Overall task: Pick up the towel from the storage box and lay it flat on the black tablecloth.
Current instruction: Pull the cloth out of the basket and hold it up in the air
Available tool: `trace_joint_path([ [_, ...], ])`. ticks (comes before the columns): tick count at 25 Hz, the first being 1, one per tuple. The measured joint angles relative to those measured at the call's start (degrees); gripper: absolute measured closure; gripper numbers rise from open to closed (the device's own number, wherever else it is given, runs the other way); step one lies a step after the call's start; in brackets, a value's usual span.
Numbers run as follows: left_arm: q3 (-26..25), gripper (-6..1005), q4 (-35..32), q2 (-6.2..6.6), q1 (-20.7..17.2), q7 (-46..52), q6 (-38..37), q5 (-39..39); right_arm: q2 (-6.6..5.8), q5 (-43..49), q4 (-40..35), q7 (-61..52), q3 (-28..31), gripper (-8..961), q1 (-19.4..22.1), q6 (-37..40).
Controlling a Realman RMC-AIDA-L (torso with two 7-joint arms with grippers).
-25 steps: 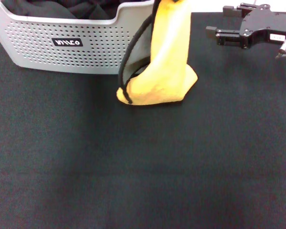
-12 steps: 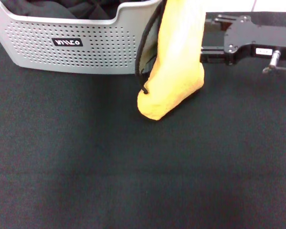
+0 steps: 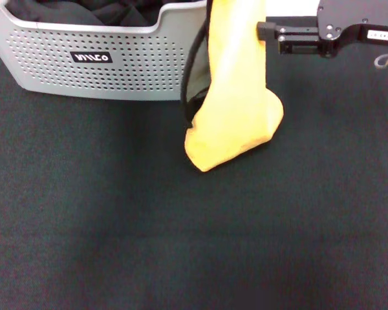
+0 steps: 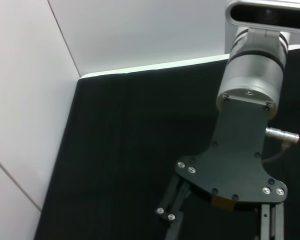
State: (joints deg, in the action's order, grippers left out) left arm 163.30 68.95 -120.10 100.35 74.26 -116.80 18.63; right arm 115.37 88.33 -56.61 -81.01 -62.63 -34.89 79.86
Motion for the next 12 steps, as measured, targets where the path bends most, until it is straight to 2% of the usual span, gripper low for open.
trace_joint_path([
  [9, -0.1, 983, -0.6, -0.43, 0.3, 0.3, -0.2, 0.3, -0.52, 0.9, -0.3, 1.2, -0.5, 191, -3.1, 0.3],
  [12, -0.1, 983, -0.8, -0.48, 0.1, 0.4, -0.2, 0.7, -1.09, 2.3, -0.5, 1.0, -0.5, 195, -4.7, 1.0],
])
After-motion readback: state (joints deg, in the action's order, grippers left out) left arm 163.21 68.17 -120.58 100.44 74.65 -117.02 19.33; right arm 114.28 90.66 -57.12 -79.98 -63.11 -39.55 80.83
